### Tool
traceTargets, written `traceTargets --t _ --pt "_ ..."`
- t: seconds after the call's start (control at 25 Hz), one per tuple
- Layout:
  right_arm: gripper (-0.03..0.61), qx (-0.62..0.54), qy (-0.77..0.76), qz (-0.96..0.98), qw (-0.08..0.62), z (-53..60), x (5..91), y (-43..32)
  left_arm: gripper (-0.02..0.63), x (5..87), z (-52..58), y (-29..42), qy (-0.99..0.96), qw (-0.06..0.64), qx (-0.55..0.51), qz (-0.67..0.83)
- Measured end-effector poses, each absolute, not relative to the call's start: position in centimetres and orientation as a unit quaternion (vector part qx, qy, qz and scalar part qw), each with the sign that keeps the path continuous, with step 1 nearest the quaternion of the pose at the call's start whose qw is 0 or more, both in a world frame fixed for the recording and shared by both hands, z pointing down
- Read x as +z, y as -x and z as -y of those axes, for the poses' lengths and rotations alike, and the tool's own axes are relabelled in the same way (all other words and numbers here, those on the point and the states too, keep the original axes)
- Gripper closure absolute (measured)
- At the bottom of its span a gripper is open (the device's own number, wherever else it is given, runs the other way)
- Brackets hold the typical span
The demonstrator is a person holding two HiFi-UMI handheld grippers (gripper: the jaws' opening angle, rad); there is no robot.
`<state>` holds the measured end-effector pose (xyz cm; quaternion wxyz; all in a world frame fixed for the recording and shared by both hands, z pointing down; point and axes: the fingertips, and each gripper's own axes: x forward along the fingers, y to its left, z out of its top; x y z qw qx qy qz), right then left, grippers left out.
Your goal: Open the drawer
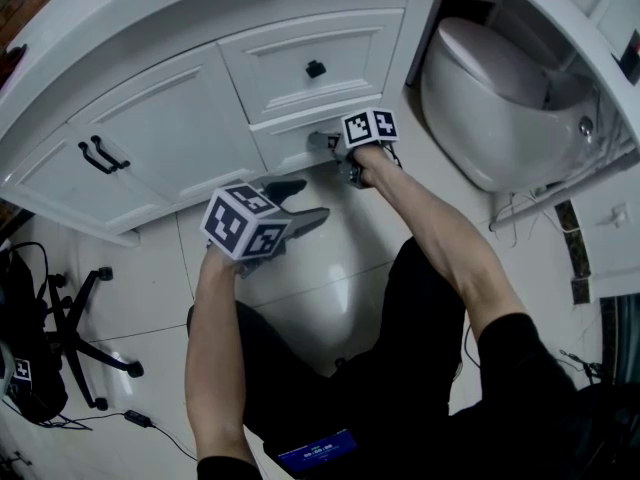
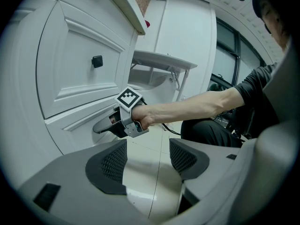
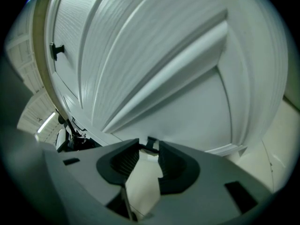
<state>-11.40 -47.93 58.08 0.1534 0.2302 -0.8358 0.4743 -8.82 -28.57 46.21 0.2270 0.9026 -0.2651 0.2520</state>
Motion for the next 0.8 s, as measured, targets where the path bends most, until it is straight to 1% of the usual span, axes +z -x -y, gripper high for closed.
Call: traceTargets --t 0.16,0.8 --pt "0.425 0.459 -0.222 0.843 0.173 47.1 58.1 11.3 0.327 46.1 28.5 8.7 -0.903 0.226 0.253 0.264" --pt "0.427 0.449 -0.205 0.843 0.215 43.7 58.2 10.2 0.327 45.5 25.8 7.6 -0.904 0.219 0.258 0.262"
